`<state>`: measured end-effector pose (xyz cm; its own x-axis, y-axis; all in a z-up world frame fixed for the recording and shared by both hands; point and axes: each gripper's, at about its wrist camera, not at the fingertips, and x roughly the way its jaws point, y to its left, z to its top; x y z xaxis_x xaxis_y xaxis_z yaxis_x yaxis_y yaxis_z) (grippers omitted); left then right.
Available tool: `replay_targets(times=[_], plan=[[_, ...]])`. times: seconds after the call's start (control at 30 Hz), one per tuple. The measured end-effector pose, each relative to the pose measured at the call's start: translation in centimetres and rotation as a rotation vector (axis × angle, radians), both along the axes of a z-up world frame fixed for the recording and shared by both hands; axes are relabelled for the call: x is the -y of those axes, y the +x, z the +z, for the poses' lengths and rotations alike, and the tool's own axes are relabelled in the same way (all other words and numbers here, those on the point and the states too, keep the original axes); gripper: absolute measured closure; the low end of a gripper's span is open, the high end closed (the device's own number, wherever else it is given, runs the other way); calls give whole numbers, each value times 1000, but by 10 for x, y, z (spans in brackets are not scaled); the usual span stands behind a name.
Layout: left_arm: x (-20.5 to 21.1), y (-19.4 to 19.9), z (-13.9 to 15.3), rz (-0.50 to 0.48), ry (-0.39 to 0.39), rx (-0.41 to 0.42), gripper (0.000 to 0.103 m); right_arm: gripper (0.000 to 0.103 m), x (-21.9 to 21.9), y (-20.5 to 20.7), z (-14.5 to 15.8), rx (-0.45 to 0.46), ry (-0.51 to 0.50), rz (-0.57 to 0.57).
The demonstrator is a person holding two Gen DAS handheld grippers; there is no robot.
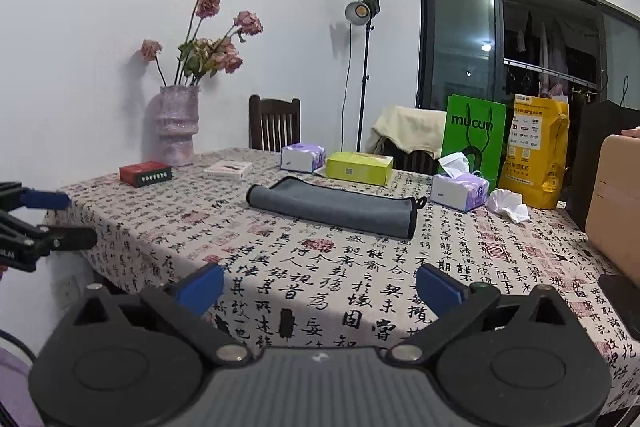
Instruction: Fold towel
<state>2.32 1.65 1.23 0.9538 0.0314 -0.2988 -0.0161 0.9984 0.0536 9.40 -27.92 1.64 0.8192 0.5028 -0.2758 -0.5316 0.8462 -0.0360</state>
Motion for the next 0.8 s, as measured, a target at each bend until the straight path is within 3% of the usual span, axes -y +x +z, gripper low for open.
replay_targets(times=[0.1, 0.3, 0.6, 0.8], plan=[[4, -7, -2, -11, 3, 4, 0, 0, 4, -16, -9, 35, 24, -25], [12, -12, -7, -41, -21, -8, 0, 0, 10, -41, -28, 3, 76, -10], [14, -20, -7, -33, -26, 11, 0, 0, 12, -54, -24, 75, 104, -30], [16, -22, -6, -50, -18, 17, 0, 0, 12, -55, -23, 60, 117, -21]])
